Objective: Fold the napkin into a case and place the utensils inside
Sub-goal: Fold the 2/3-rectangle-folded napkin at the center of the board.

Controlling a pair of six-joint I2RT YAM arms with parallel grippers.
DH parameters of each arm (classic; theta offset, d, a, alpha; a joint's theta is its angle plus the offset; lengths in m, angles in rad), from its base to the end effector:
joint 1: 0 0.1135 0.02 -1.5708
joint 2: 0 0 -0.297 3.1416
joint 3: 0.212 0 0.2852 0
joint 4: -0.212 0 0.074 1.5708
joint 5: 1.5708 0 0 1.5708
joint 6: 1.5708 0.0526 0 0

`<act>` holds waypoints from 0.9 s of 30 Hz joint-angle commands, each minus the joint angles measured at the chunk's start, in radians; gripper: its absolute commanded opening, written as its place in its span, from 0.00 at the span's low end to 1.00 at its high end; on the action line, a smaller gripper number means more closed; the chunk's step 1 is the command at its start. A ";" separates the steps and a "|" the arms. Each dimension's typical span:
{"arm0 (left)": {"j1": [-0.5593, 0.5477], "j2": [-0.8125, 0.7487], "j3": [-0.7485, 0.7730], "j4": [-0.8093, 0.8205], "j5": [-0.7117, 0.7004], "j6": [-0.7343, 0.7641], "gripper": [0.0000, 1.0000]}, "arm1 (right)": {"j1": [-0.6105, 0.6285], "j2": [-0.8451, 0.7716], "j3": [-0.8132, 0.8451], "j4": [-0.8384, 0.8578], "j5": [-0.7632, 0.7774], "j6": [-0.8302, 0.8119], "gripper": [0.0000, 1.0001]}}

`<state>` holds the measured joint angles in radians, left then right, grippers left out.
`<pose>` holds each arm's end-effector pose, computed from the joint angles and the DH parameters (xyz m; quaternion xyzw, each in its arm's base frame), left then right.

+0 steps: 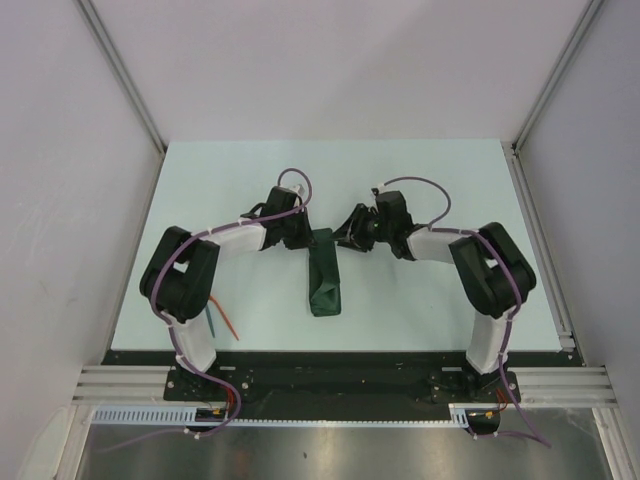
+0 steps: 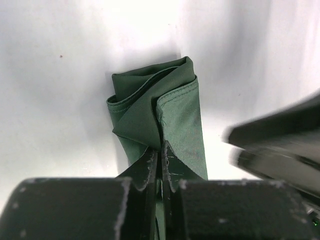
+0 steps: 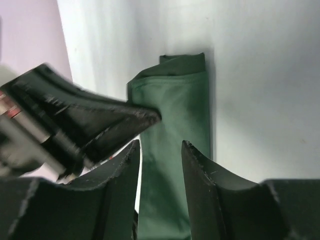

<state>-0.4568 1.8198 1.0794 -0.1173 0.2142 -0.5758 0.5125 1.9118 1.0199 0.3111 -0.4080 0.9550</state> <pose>0.3734 -0.1960 0.1627 -0.0182 0.9323 -0.2584 0.2524 0.3761 0.2356 0.1470 0.0952 0.8618 0.4439 0.2261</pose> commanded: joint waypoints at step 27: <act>0.006 -0.060 -0.052 0.096 -0.030 -0.125 0.00 | 0.144 -0.031 -0.257 0.172 -0.334 -0.163 0.10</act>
<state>-0.4568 1.8156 1.0294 -0.0521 0.2020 -0.6785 0.6472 1.8912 0.7948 0.4408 -0.6975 0.8230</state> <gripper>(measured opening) 0.011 0.104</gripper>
